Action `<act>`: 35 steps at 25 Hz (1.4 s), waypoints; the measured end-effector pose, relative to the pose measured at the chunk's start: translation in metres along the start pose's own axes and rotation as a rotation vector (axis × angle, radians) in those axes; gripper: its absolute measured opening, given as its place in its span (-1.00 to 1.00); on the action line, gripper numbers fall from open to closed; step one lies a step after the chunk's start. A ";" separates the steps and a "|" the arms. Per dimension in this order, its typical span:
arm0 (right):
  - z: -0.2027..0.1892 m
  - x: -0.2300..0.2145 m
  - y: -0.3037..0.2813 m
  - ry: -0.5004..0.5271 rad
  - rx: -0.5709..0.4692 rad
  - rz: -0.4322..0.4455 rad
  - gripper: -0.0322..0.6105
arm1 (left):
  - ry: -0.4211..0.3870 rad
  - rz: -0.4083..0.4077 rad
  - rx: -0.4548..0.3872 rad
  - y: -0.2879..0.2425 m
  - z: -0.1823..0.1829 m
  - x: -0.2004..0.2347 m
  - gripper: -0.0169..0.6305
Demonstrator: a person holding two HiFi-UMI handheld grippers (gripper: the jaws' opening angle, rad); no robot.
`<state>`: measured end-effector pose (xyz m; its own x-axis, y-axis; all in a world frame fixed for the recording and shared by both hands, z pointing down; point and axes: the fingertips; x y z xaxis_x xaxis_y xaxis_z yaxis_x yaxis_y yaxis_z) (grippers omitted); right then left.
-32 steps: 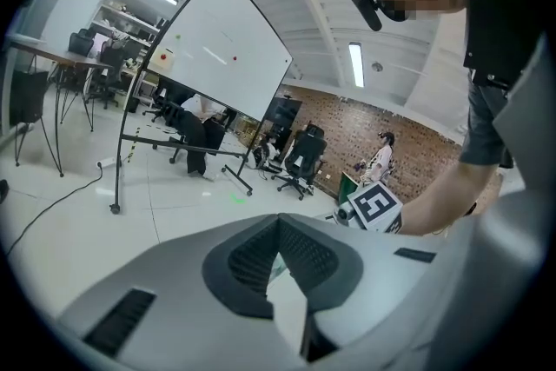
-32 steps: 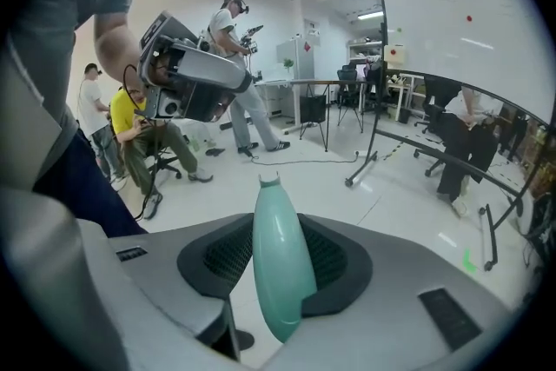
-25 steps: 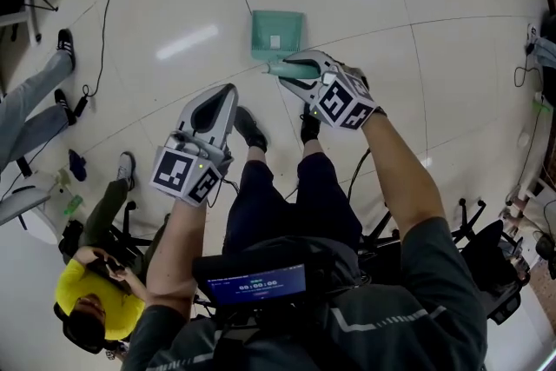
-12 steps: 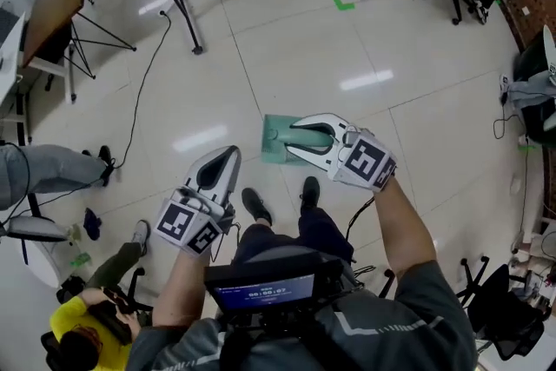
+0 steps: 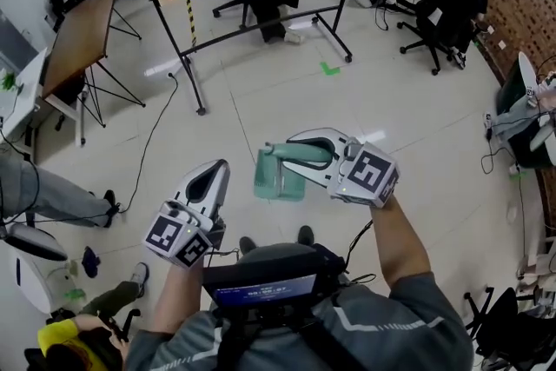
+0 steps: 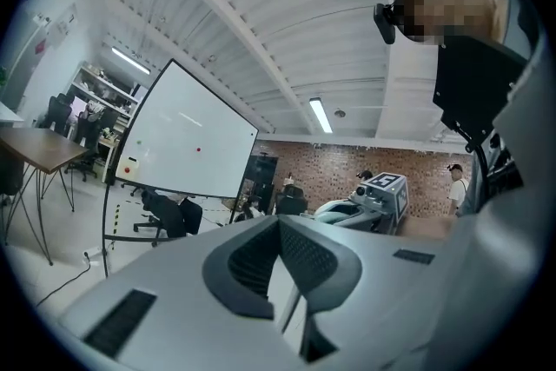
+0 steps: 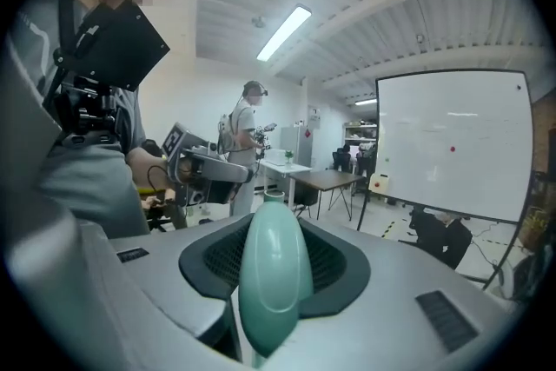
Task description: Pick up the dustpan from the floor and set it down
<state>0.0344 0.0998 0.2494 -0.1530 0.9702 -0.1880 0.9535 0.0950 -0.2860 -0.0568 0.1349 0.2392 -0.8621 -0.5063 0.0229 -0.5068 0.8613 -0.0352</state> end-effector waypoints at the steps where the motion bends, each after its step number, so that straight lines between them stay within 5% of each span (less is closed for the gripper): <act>1: 0.001 0.002 0.004 0.006 -0.002 -0.001 -0.39 | -0.006 -0.007 0.001 -0.001 0.002 -0.006 -0.88; 21: 0.018 0.004 -0.018 -0.011 -0.008 0.004 -0.40 | -0.001 -0.002 -0.007 0.010 0.002 0.027 -0.87; 35: 0.042 -0.036 -0.104 -0.023 -0.024 -0.057 -0.40 | -0.006 -0.090 -0.032 0.026 0.001 0.122 -0.87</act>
<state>-0.0703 0.0458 0.2470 -0.2131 0.9577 -0.1936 0.9491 0.1558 -0.2739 -0.1757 0.0955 0.2397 -0.8131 -0.5819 0.0184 -0.5820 0.8132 -0.0015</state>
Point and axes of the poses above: the fingertips, and each gripper's own axes: y backward along the fingers, x to its left, z out of its top, and after that the axes turned 15 degrees about -y, right-handed
